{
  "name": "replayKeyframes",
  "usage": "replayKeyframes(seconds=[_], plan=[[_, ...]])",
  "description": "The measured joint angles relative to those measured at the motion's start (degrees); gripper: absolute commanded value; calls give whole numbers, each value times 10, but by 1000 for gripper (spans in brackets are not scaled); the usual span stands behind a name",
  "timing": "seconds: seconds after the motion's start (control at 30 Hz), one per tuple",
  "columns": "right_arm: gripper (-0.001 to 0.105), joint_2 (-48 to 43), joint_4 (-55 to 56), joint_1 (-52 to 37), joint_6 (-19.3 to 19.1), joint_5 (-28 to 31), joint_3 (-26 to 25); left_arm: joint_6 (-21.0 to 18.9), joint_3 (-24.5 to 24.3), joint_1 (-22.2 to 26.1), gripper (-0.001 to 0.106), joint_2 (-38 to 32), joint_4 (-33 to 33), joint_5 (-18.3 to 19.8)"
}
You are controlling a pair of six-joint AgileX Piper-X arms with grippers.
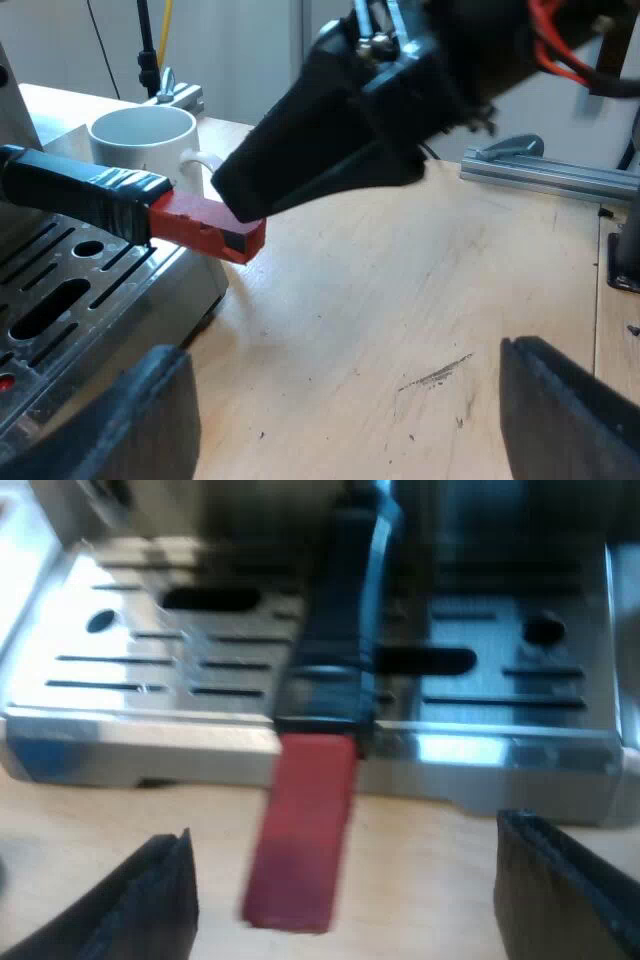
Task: Grind coffee beans and then tamp
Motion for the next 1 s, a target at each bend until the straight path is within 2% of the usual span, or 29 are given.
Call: replayKeyframes(seconds=[0.13, 0.43, 1.0], plan=[[64, 0, 14, -28, 7, -36, -13, 0, 0, 0, 65, 0, 0, -1], [64, 44, 16, -31, 7, -67, -26, 0, 0, 0, 65, 0, -1, -1], [64, 110, -48, -55, 7, -61, -26, 0, 0, 0, 65, 0, -4, -1]])
